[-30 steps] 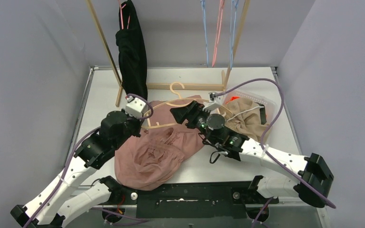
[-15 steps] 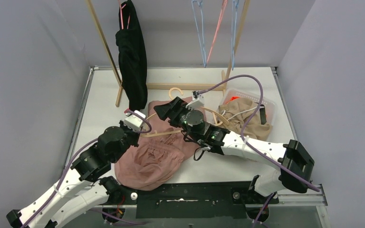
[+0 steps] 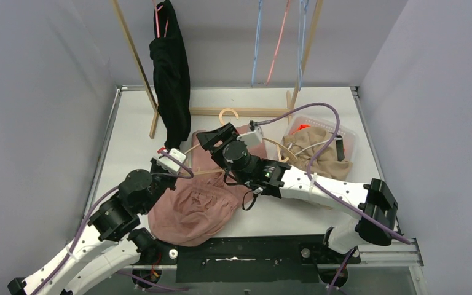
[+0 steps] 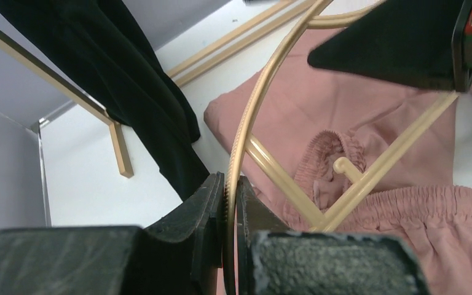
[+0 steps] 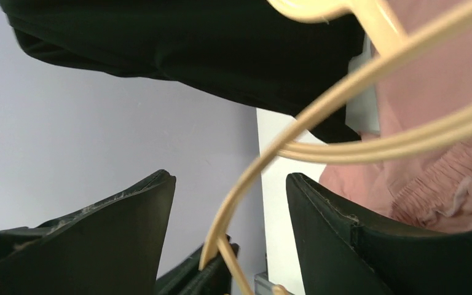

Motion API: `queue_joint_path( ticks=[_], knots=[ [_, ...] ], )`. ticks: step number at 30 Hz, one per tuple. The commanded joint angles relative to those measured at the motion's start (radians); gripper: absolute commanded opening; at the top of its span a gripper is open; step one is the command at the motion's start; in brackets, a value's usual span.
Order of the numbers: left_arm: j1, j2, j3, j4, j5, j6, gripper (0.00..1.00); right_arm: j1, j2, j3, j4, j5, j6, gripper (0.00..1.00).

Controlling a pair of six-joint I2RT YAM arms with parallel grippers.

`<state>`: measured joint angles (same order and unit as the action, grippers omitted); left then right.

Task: Remove the shorts from the hanger
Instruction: Place the hanger on the clothes rod.

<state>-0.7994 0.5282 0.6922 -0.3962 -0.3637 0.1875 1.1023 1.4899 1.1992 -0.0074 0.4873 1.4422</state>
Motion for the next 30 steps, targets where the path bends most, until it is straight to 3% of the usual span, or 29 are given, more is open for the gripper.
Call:
queue_joint_path(
  ticks=[1,7,12,22,26,30],
  knots=[
    [-0.007,-0.016,0.006,0.183,-0.003,0.049,0.00,0.021,0.016,0.027,-0.058,0.077,0.099,0.67],
    [-0.008,-0.031,0.003,0.198,0.040,0.106,0.00,0.009,0.034,0.037,-0.070,0.119,0.141,0.67],
    [-0.006,-0.035,-0.006,0.183,0.092,0.115,0.00,-0.055,0.060,0.022,0.089,-0.010,0.091,0.63],
    [-0.007,0.007,0.012,0.112,0.168,0.095,0.00,-0.052,0.070,-0.038,0.236,-0.061,0.051,0.15],
    [-0.007,0.021,0.032,0.081,0.241,0.037,0.13,-0.053,0.065,-0.085,0.294,-0.079,0.060,0.07],
    [-0.007,0.038,0.053,0.039,0.288,-0.003,0.18,-0.052,0.050,-0.130,0.343,-0.080,0.070,0.04]
  ],
)
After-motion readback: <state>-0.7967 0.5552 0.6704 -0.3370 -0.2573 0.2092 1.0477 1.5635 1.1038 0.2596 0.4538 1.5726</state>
